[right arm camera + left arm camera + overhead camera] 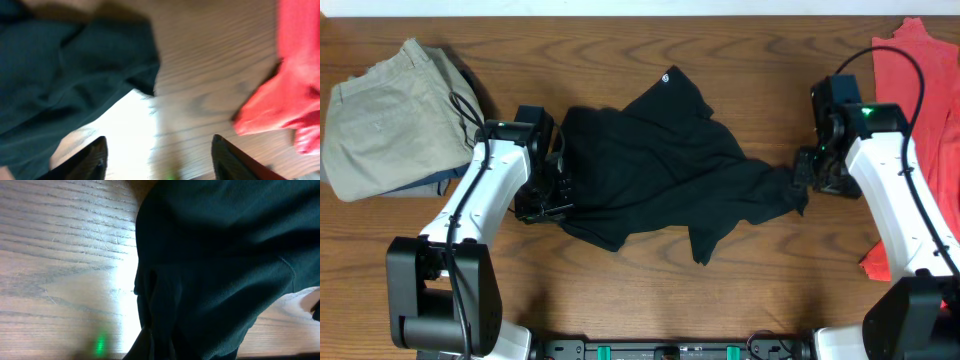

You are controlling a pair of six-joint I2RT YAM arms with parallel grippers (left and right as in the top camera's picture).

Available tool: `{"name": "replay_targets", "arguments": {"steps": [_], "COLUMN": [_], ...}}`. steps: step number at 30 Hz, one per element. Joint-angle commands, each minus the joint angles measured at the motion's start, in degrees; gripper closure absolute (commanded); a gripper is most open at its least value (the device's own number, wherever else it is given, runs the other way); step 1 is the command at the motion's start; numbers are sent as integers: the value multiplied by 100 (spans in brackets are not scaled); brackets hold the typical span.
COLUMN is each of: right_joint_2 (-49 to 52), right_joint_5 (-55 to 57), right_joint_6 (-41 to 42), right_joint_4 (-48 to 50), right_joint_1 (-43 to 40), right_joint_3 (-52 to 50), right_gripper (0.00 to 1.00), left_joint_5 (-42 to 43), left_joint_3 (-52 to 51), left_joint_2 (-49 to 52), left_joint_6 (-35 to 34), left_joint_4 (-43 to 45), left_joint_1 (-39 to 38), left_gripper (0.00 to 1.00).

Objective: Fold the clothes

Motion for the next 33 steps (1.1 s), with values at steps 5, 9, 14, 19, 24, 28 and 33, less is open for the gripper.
{"name": "replay_targets", "arguments": {"steps": [5,9,14,19,24,28,33], "right_joint_2": [11,11,11,11,11,11,11], "right_joint_5": [-662,-758,-758,-789,-789,-984,-1425], "right_joint_6": [599,741,1292,1497,1928,2212,2393], "right_joint_4": [752,1215,1847,2328,2660,3069,3403], "right_joint_1": [-76,-79,-210,-264,-391,-590,-752], "right_joint_3": [-726,-901,-1220,-1604,-1971,-2214,-2319], "right_gripper": [27,9,7,1,1,3,6], "left_joint_5": [-116,-118,-116,-118,-116,-116,-116], "left_joint_3": [-35,-35,-35,-35,-35,-35,-35], "left_joint_2": [26,26,26,26,26,26,26], "left_joint_6": [-50,-50,-50,-50,-52,-52,-52], "left_joint_4": [55,70,70,72,70,70,68], "left_joint_1": [31,31,31,28,28,28,28], "left_gripper": [94,94,94,94,94,94,94]}}
